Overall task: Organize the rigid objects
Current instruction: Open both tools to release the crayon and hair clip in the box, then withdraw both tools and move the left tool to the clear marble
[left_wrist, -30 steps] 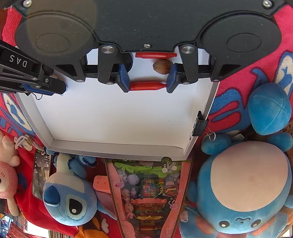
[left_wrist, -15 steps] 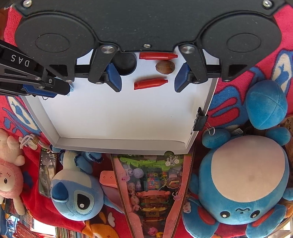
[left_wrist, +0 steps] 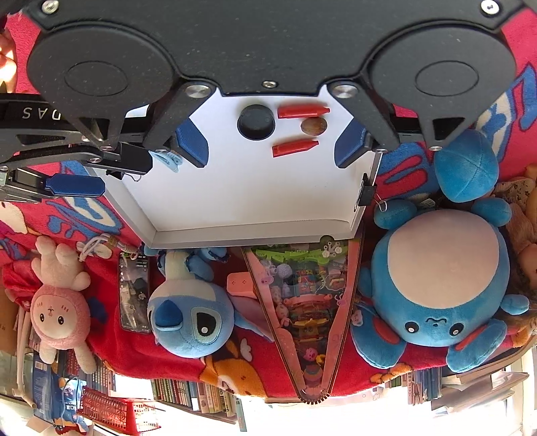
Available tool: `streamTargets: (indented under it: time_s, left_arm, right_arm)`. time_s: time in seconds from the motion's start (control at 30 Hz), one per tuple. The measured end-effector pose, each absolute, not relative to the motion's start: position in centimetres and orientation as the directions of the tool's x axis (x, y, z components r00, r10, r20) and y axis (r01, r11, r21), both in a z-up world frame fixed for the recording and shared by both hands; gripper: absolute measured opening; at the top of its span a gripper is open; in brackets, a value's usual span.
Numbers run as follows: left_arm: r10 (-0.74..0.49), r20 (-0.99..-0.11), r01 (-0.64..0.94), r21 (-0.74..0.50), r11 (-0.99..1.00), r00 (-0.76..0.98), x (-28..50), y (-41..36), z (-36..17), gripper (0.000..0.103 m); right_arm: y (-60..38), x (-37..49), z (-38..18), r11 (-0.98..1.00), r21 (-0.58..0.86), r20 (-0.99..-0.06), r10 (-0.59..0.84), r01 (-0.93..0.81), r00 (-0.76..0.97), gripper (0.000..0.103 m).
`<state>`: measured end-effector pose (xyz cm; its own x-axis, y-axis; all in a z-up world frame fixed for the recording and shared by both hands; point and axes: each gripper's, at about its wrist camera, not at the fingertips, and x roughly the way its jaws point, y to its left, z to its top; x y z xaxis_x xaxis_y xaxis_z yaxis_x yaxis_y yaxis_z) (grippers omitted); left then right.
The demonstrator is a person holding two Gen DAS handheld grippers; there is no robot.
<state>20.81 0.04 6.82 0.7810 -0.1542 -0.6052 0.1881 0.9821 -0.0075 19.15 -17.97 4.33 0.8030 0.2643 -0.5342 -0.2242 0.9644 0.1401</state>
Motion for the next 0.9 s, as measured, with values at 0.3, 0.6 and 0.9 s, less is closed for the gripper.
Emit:
streamTargets:
  time_s: [0.3,0.6,0.9]
  left_arm:
    - [-0.216,-0.569,0.229,-0.050,0.972,0.794,17.0,0.3,7.5,0.082]
    - [-0.261,-0.530,0.265,-0.069,0.962,0.807,13.0,0.4,7.5,0.083]
    - [-0.274,-0.519,0.283,-0.064,0.957,0.809,9.5,0.2,6.5,0.083]
  right_arm:
    - [-19.1,15.9,5.1,0.966,0.109,-0.479,0.259,-0.237,0.839,0.087]
    - [-19.5,12.4,5.4,0.963,0.056,-0.436,0.262,-0.265,0.861,0.092]
    - [-19.5,9.0,4.9,0.957,-0.004,-0.413,0.264,-0.292,0.872,0.096]
